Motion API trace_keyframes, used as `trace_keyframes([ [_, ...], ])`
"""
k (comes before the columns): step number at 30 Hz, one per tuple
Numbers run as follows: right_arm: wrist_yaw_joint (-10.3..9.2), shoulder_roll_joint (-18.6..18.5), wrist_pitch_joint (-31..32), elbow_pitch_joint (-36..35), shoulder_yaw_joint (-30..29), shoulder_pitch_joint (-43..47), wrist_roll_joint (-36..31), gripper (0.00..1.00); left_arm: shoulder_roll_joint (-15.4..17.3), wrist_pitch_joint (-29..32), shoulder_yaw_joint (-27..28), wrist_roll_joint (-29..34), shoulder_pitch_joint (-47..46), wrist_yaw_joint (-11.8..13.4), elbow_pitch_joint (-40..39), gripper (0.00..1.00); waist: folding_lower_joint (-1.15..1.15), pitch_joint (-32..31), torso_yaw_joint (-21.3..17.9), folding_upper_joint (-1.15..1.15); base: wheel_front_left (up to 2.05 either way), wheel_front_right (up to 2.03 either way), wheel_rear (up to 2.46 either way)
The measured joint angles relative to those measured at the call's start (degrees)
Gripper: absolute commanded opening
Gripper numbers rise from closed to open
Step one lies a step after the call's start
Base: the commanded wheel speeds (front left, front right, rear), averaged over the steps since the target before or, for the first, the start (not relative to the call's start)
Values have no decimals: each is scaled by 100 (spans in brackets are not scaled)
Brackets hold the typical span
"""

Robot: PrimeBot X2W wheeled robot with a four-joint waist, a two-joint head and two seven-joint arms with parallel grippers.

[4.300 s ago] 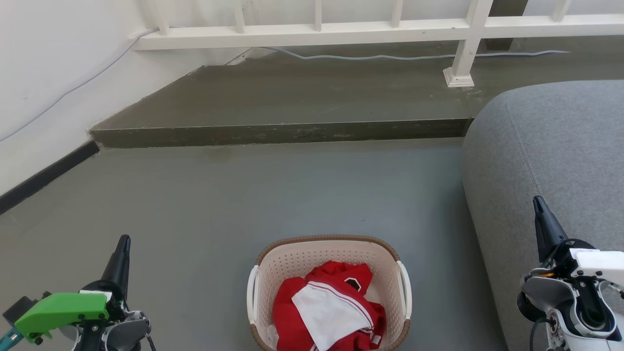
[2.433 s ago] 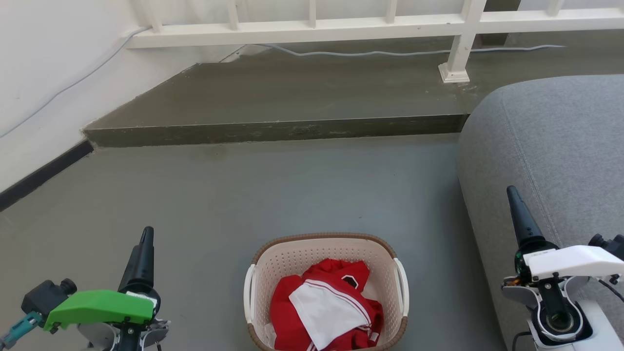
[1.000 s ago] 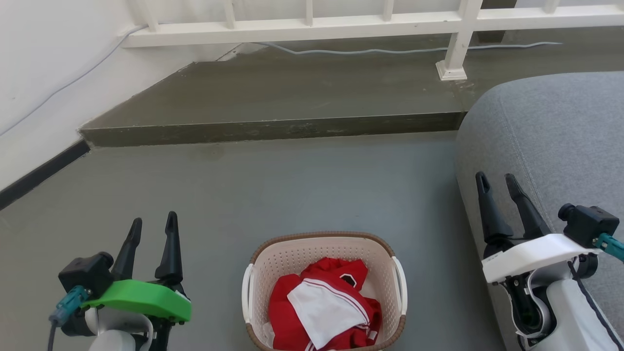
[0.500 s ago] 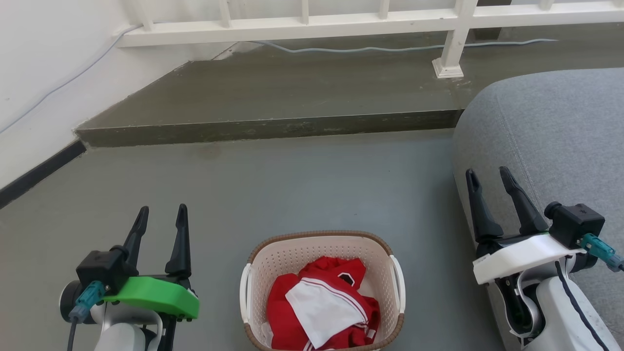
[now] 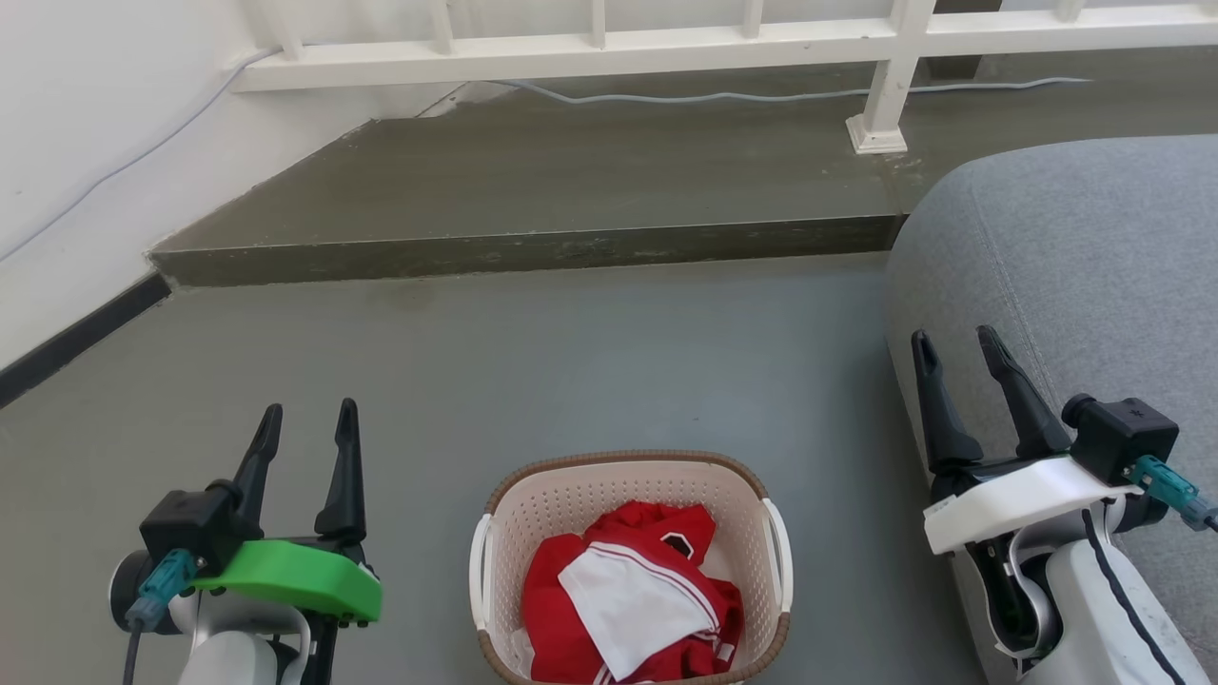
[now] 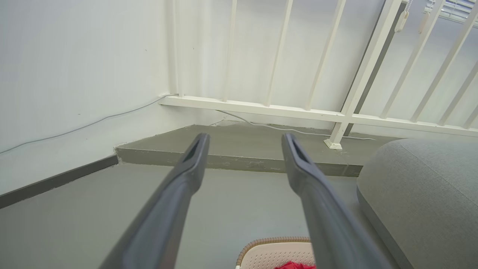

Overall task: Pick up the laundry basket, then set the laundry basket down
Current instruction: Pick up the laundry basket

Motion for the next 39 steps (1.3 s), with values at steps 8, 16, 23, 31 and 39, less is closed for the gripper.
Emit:
trace_keyframes([
  [8, 3, 22, 0, 31, -46, -10, -43, 100, -5, 0, 48, 8, 0, -37, 15, 100, 0, 2, -10, 0, 0, 0, 0],
  [16, 46, 71, 0, 53, -100, -14, -81, 100, -11, 0, 58, 37, -1, -56, 23, 100, 0, 8, -24, 0, 0, 0, 0],
  [23, 53, 114, 0, 77, -130, -15, -88, 100, -12, 0, 74, 37, -1, -59, 16, 100, 0, 29, -32, 0, 0, 0, 0],
  [31, 100, 146, 0, 78, -141, -44, -99, 100, -14, 0, 102, 31, -8, -62, -13, 100, 0, 242, -69, 0, 0, 0, 0],
  [39, 101, 171, 0, 116, -191, -58, -98, 100, -16, 0, 83, 11, -135, -62, -60, 100, 0, 546, -147, 0, 0, 0, 0],
])
